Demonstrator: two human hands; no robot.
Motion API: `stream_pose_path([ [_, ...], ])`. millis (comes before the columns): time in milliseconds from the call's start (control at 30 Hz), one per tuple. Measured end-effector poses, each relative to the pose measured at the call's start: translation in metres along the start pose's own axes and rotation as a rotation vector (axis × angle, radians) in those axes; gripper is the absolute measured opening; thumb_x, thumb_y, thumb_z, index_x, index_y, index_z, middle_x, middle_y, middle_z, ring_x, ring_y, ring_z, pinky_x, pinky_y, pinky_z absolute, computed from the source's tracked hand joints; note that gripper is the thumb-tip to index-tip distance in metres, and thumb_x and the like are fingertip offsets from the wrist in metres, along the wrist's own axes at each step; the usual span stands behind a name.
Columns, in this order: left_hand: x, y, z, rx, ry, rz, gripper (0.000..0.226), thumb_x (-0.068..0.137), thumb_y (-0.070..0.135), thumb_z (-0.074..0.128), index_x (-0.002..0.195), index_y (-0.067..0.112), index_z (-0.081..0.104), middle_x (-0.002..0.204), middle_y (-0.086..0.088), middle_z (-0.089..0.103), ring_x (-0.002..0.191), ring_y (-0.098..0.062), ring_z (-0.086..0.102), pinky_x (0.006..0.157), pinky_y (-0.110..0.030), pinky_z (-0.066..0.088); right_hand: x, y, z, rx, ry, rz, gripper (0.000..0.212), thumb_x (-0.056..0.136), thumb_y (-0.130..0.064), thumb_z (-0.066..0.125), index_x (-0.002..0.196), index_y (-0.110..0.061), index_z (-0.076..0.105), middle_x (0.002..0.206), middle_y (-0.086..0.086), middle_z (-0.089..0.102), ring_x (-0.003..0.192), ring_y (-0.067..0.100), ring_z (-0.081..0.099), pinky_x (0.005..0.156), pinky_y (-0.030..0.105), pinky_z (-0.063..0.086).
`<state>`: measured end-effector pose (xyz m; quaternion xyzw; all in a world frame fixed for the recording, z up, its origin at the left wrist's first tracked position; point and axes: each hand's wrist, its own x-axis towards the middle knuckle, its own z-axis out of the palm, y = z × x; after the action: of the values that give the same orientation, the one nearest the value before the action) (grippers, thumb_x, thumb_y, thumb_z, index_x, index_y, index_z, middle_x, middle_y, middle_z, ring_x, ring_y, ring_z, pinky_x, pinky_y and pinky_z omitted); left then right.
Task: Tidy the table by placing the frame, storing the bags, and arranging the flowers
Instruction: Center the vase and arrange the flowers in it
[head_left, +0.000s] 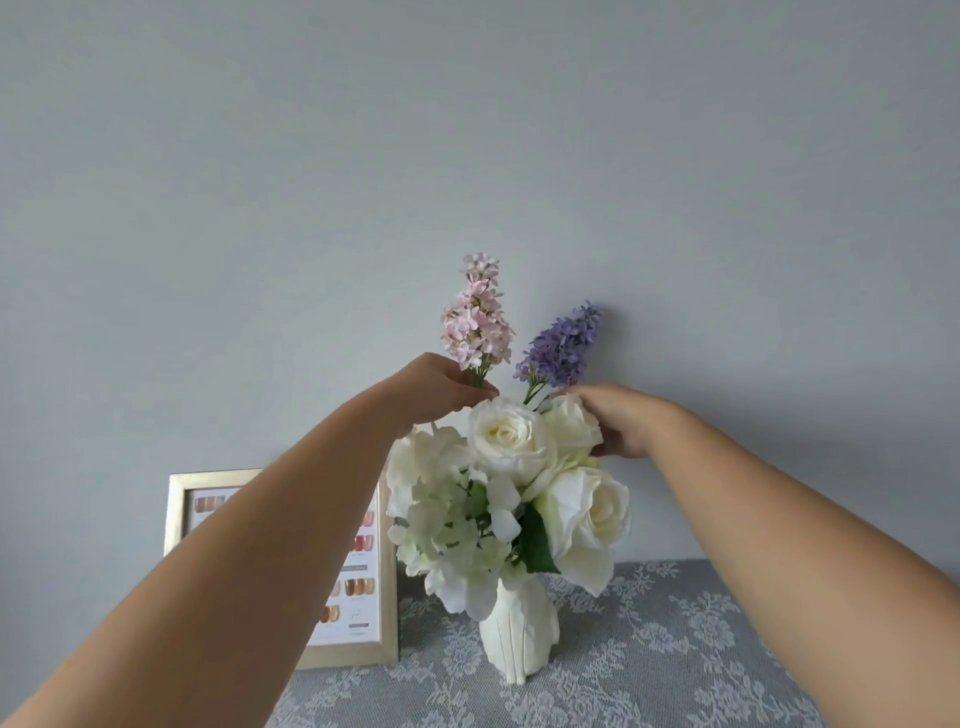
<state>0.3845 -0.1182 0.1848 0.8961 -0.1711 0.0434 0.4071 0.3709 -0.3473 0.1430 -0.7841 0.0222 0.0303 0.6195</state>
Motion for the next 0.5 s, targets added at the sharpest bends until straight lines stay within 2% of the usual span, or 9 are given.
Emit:
stream_pose_path([
  [67,0.005,-0.008,-0.003,-0.036,-0.024,0.042,0.037,0.073,0.036,0.081,0.101,0.011,0.076,0.104,-0.005,0.075,0.105,-0.023,0.067,0.101,-0.04,0.048,0.005,0.003,0.0,0.026,-0.07,-0.005,0.012,0.084,-0.024,0.059,0.079,-0.017,0.068,0.089,0.009,0.067,0.087,0.028,0.061,0.084,0.039,0.049],
  [167,0.007,-0.019,-0.007,-0.121,-0.105,0.144,0.013,0.079,0.025,0.078,0.092,0.025,0.079,0.093,-0.001,0.077,0.091,-0.015,0.071,0.094,-0.032,0.049,0.013,0.002,0.002,0.096,-0.136,-0.033,0.013,0.086,-0.021,0.058,0.079,-0.018,0.068,0.083,0.007,0.068,0.082,0.027,0.061,0.076,0.035,0.048],
  [300,0.004,-0.03,-0.001,-0.2,-0.061,0.208,0.012,0.082,0.026,0.075,0.093,0.029,0.078,0.096,-0.011,0.076,0.09,-0.024,0.059,0.09,-0.043,0.041,0.017,-0.003,0.006,0.161,-0.194,-0.067,0.013,0.086,-0.019,0.059,0.076,-0.015,0.066,0.069,0.003,0.068,0.064,0.019,0.062,0.063,0.029,0.048],
  [367,0.004,-0.03,0.002,-0.195,-0.033,0.234,0.011,0.082,0.022,0.075,0.091,0.027,0.079,0.096,-0.008,0.077,0.091,-0.024,0.068,0.096,-0.039,0.047,0.017,-0.005,0.007,0.207,-0.184,-0.097,0.009,0.085,-0.014,0.061,0.078,-0.012,0.067,0.068,0.005,0.069,0.06,0.019,0.064,0.055,0.025,0.051],
  [400,0.004,-0.028,0.003,-0.182,-0.027,0.249,0.01,0.082,0.022,0.075,0.09,0.027,0.079,0.091,-0.004,0.077,0.086,-0.019,0.071,0.09,-0.033,0.053,0.017,-0.005,0.007,0.218,-0.17,-0.117,0.007,0.084,-0.011,0.063,0.08,-0.009,0.068,0.068,0.006,0.069,0.059,0.019,0.065,0.053,0.025,0.052],
  [433,0.004,-0.027,0.004,-0.172,-0.024,0.263,0.01,0.082,0.022,0.075,0.09,0.027,0.079,0.085,0.001,0.077,0.076,-0.011,0.071,0.078,-0.024,0.056,0.016,-0.006,0.006,0.22,-0.156,-0.137,0.005,0.083,-0.009,0.065,0.084,-0.007,0.069,0.07,0.008,0.07,0.06,0.02,0.066,0.054,0.026,0.053],
  [500,0.002,-0.024,0.005,-0.144,-0.014,0.28,0.009,0.083,0.023,0.075,0.091,0.027,0.079,0.068,0.01,0.073,0.054,0.002,0.06,0.057,-0.01,0.045,0.015,-0.006,0.006,0.219,-0.138,-0.176,0.014,0.082,-0.004,0.065,0.096,-0.002,0.069,0.076,0.011,0.07,0.065,0.023,0.066,0.061,0.031,0.056],
])
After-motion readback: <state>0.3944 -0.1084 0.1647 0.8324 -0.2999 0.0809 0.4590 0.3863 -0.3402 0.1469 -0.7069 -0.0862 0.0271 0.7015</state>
